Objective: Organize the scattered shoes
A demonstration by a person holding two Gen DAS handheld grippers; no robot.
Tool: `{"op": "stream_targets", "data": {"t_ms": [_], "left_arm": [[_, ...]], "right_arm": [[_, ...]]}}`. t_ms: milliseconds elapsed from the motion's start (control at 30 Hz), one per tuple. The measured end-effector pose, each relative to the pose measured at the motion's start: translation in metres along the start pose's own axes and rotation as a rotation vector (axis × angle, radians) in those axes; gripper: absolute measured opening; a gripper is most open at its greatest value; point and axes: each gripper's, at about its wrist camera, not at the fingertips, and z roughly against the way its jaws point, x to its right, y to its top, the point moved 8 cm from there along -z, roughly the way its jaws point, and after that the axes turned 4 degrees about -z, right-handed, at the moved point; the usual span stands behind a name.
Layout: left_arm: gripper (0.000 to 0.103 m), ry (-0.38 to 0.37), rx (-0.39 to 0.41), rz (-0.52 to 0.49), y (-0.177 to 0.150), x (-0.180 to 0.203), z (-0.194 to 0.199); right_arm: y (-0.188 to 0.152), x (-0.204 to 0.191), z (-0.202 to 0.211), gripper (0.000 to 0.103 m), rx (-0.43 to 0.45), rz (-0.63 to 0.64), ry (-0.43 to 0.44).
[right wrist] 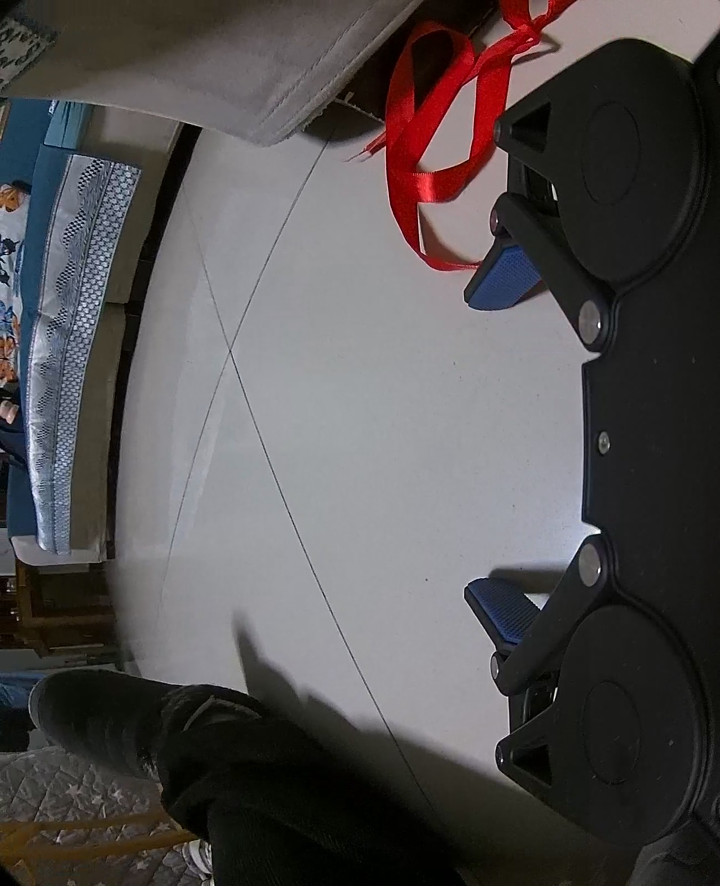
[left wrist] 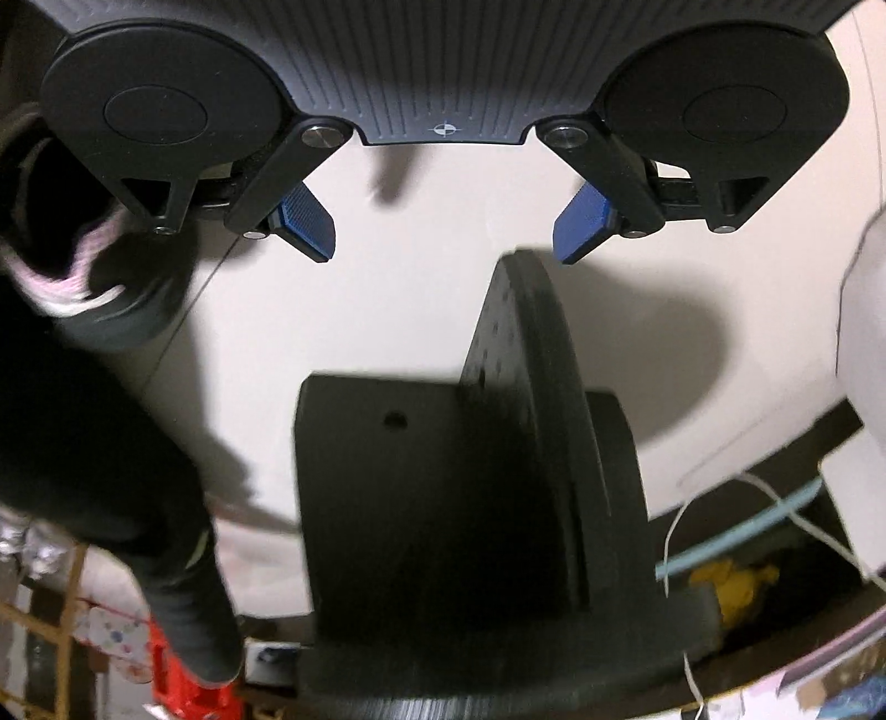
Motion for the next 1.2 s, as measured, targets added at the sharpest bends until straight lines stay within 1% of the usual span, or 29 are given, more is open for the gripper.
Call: {"op": "stream_targets", "data": {"t_ms": [100, 233, 300, 367, 433, 467, 533, 700, 1200], "left_arm": [[0.086, -0.005, -0.014, 0.01, -0.005, 0.001, -0.011], [0.087, -0.01, -0.025, -0.002, -0.008, 0.003, -0.02], [0.087, -0.005, 0.006, -0.018, -0.006, 0.004, -0.022], [0.091, -0.004, 0.033, -0.03, -0.006, 0.005, -0.024], [0.103, 0.013, 0.04, -0.016, -0.006, 0.003, -0.027], [0.103, 0.013, 0.039, 0.004, -0.007, 0.001, -0.027], [0.103, -0.032, 0.052, 0.101, -0.011, -0.007, -0.031], [0.103, -0.025, 0.125, 0.093, -0.018, -0.007, -0.026], [0.103, -0.026, 0.126, 0.099, -0.018, -0.007, -0.026]], "right_arm": [[-0.001, 0.0, 0.001, 0.103, 0.008, -0.001, 0.0], [-0.002, 0.001, 0.002, 0.103, 0.008, -0.004, -0.003], [-0.002, 0.001, 0.003, 0.103, 0.008, -0.006, -0.004], [-0.003, 0.001, 0.003, 0.103, 0.008, -0.008, -0.006], [-0.003, 0.001, 0.004, 0.103, 0.008, -0.01, -0.007], [-0.004, 0.002, 0.004, 0.103, 0.008, -0.01, -0.007], [-0.004, 0.002, 0.005, 0.103, 0.007, -0.012, -0.009], [-0.004, 0.003, 0.005, 0.103, 0.007, -0.014, -0.01], [-0.003, 0.004, 0.004, 0.103, 0.007, -0.007, -0.004]]}}
